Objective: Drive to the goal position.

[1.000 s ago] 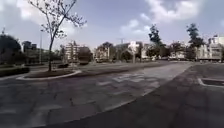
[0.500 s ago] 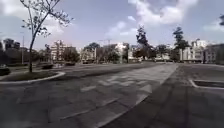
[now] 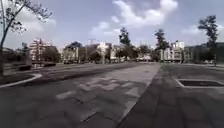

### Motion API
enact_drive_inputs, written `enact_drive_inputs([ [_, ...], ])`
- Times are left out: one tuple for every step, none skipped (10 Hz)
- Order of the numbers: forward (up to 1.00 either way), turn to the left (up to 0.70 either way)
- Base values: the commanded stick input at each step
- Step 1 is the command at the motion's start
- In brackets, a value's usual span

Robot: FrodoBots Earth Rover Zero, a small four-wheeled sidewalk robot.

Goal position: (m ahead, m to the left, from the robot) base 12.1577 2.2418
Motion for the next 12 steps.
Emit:
enact_drive_inputs([
  [0.7, 0.0],
  [0.7, 0.0],
  [0.7, 0.0],
  [0.7, 0.0],
  [0.7, 0.0],
  [0.7, 0.0],
  [0.7, 0.0],
  [0.7, 0.0],
  [0.7, 0.0],
  [0.7, 0.0],
  [0.7, 0.0],
  [0.7, 0.0],
])
